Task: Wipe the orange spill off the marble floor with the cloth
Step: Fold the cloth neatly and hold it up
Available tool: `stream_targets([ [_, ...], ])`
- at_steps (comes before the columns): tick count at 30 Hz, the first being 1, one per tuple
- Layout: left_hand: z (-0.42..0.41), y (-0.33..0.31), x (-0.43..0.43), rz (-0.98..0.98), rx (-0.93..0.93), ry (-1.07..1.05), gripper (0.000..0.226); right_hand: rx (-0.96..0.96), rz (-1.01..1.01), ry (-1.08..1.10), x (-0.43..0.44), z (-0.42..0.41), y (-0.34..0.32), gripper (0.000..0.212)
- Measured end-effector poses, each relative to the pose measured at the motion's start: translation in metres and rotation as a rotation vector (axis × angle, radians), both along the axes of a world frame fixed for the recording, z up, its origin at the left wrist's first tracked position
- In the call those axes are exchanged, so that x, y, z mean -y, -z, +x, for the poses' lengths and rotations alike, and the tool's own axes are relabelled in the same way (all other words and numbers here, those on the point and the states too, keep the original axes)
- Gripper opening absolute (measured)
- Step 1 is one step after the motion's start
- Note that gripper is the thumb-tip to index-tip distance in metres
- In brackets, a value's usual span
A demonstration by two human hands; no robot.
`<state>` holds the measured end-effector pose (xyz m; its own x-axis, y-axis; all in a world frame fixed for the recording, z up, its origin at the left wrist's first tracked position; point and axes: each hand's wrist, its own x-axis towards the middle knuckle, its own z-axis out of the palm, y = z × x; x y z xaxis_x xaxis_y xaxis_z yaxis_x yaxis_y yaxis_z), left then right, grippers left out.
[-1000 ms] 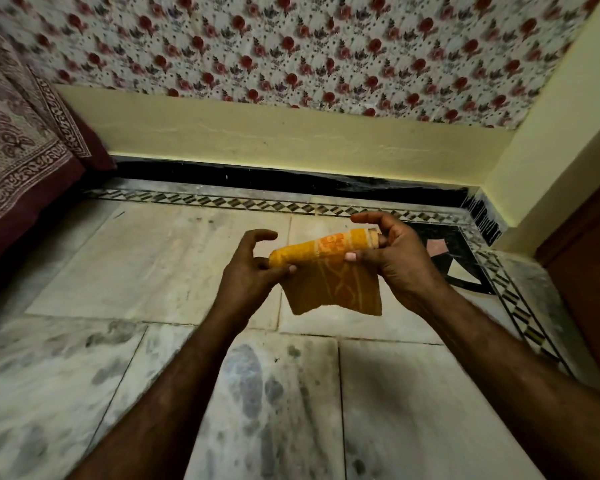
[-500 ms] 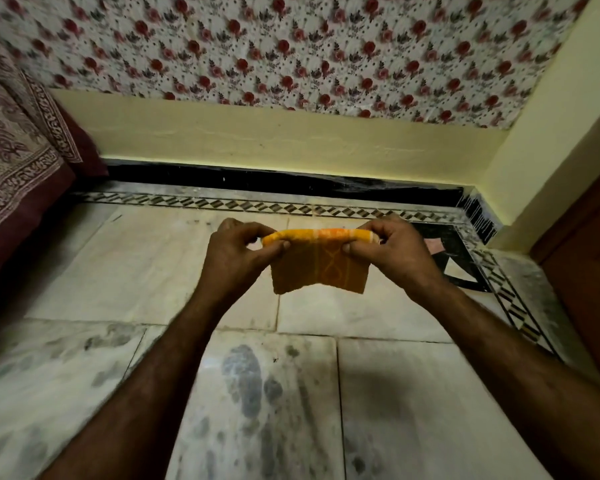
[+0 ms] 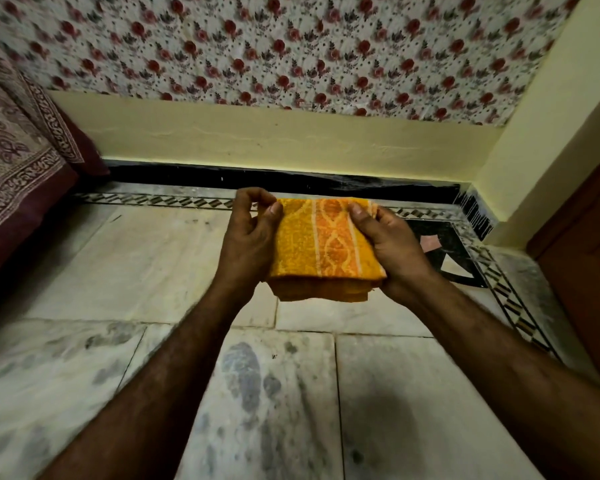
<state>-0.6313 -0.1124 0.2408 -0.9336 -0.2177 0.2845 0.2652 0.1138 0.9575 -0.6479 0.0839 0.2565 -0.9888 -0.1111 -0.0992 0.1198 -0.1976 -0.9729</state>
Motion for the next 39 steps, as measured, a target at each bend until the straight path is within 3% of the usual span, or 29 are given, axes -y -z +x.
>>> stream_targets([
  [3,0.0,-0.001,0.005,0.158,0.055,0.019,0.013,0.114,-0.139,-0.194,-0.005,0.004,-0.007,0.049],
  [8,0.006,0.009,0.023,0.288,0.169,0.347,0.059,0.053,-0.133,-0.172,-0.002,0.003,-0.001,0.047],
  [11,0.005,0.015,0.026,0.251,0.134,0.389,0.042,-0.043,-0.097,-0.083,-0.003,-0.005,0.0,0.068],
  [14,0.004,0.016,0.026,0.217,0.084,0.336,0.024,-0.144,0.065,-0.01,-0.004,-0.011,0.006,0.066],
  [19,0.003,0.02,0.032,0.129,0.162,0.404,0.064,-0.335,0.256,0.016,-0.005,-0.019,0.007,0.055],
  [23,-0.001,0.019,0.041,0.071,0.238,0.464,0.075,-0.307,0.284,-0.217,-0.014,-0.022,0.002,0.048],
  [31,-0.034,0.007,0.071,0.001,0.269,0.523,0.089,-0.268,0.377,-0.36,-0.007,-0.043,0.008,0.088],
  [39,-0.083,-0.087,0.095,-0.162,0.219,0.469,0.089,-0.393,0.424,-0.287,0.017,-0.082,-0.063,0.093],
])
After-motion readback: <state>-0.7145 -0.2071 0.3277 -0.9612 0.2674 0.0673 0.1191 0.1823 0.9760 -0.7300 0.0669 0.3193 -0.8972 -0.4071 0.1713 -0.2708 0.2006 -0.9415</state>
